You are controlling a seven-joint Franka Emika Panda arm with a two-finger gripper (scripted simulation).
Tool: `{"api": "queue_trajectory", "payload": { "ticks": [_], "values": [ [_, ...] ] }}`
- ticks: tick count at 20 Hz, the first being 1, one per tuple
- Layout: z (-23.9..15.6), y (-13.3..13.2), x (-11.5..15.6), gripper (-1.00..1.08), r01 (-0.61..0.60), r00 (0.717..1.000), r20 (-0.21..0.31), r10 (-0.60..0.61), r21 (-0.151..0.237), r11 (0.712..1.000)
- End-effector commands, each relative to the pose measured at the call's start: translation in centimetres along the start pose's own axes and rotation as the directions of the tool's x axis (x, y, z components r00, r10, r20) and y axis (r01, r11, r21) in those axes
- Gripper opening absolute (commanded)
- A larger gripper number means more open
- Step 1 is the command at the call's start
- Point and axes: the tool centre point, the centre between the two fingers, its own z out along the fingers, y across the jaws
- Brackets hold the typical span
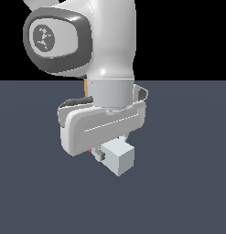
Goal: Insert the peg into the horizontal hole in a box.
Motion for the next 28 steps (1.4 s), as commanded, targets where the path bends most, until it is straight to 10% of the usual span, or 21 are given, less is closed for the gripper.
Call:
{"api": "queue_trajectory", "payload": {
  "ticks": [1,13,28],
  "values": [
    [-0.6,-0.3,0.8,-1.00,-0.069,0.998,0.003,0.069,-0.003,0.998],
    [-2.5,-1.4,5.3,-1.00,-0.368,0.930,0.002,0.368,-0.005,0.930],
    [-4.7,-0.8,10.3,-1.00,-0.657,0.754,0.000,0.657,-0.005,0.754]
  ]
}}
